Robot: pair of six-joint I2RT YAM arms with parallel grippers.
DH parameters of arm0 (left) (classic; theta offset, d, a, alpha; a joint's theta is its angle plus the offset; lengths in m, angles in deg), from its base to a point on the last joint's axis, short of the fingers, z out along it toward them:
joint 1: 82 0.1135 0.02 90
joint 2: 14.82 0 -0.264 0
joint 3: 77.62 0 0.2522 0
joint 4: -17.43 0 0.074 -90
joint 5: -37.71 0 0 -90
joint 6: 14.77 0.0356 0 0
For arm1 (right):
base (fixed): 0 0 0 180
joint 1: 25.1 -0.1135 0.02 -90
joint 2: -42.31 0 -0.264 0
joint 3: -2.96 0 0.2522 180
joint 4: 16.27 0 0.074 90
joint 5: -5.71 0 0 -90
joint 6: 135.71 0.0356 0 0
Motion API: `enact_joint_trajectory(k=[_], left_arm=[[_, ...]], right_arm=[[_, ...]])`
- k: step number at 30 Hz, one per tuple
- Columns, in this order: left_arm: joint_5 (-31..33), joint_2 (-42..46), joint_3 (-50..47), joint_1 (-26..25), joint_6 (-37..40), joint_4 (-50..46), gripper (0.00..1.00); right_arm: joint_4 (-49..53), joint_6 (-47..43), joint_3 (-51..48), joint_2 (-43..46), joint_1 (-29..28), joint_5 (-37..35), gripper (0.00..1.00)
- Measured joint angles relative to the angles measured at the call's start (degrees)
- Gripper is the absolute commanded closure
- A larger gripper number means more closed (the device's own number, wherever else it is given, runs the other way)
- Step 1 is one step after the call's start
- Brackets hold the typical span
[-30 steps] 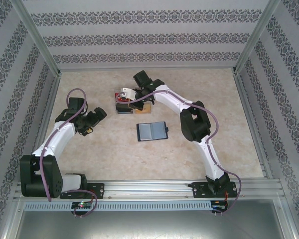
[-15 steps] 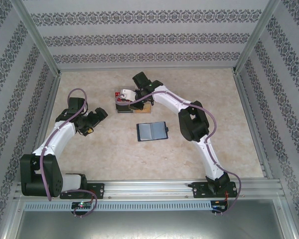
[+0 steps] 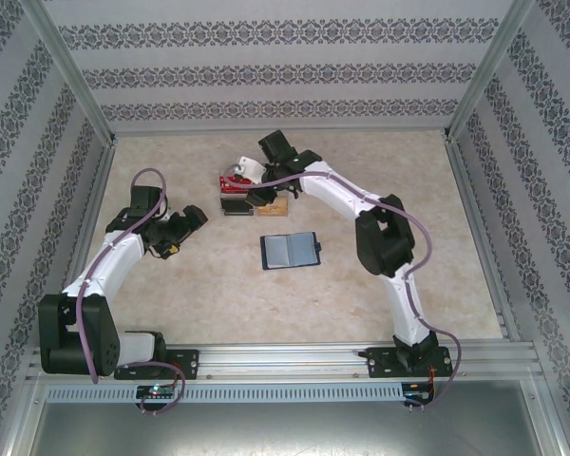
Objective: Take the credit cards out of the card holder
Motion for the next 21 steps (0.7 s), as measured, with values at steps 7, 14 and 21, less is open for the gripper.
enact_joint_trajectory(k=[7,14,21], left_arm=[[-2.47,-0.9,-0.02,-1.09,0.17,1.03,0.01],[-3.48,-3.34,0.2,-8.72,-0.68,2.84,0.09],[-3.52,-11.52,5.03,-20.39,-2.36,5.2,0.2]], right_arm=[[-9.18,20.5,-19.47,18.56,0.02,-11.37,0.47],[-9.6,42.29,-37.18,30.29,0.55,-17.75,0.43],[-8.48,57.53,-50.84,34.82,2.56,-14.73,0.49]])
